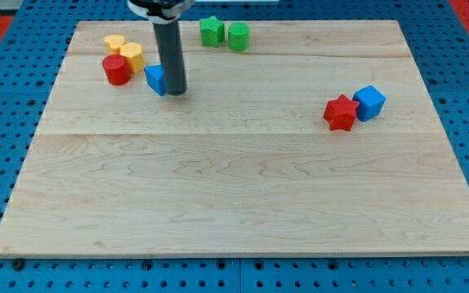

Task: Push the blue cube into the group of blocks

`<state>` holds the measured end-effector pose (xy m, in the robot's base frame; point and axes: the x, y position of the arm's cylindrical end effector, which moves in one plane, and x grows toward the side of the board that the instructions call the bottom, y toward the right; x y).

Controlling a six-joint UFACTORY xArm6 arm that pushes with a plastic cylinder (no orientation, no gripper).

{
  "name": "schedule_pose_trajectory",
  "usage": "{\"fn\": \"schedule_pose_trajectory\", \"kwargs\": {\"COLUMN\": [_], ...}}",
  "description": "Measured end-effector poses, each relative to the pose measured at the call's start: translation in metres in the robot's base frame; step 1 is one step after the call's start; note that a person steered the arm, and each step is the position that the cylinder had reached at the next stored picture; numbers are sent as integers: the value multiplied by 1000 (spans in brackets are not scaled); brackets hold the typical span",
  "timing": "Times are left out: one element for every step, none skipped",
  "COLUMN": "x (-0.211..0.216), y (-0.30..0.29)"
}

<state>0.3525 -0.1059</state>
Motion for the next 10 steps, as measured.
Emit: {"fn": "schedule_pose_trajectory", "kwargs": {"x": [-19, -19, 1, 0, -2, 18, 57, 54, 21, 15], "y": [-45, -47, 74, 189, 318, 407, 368, 269, 241, 306]}}
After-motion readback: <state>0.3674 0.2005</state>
